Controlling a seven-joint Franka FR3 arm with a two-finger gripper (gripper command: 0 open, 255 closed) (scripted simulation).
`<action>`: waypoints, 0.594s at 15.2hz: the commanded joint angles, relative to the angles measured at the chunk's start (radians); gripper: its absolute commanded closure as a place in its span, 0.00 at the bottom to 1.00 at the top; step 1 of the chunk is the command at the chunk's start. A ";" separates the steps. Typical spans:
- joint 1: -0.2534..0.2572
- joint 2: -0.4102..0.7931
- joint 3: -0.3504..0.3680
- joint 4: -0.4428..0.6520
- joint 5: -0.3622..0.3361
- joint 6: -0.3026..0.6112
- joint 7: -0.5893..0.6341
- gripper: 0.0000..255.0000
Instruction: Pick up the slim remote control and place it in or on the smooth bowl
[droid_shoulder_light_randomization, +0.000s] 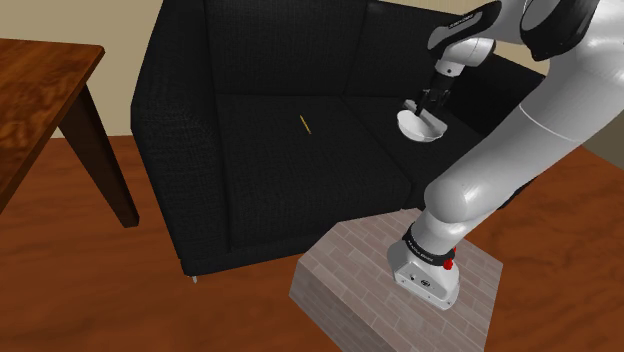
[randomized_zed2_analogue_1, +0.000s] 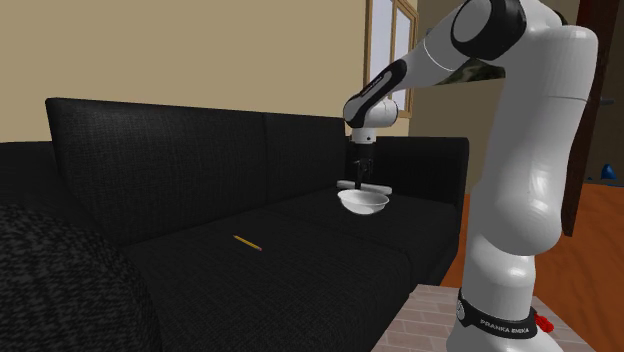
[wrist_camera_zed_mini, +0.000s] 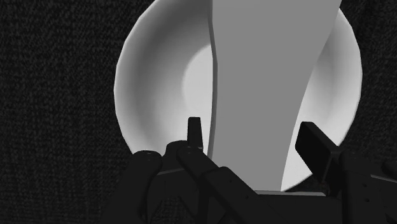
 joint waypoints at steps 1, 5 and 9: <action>0.000 0.016 -0.005 -0.015 0.010 0.029 -0.010 1.00; 0.000 0.030 -0.008 -0.030 0.020 0.055 -0.017 1.00; 0.000 0.030 -0.008 -0.030 0.020 0.055 -0.017 1.00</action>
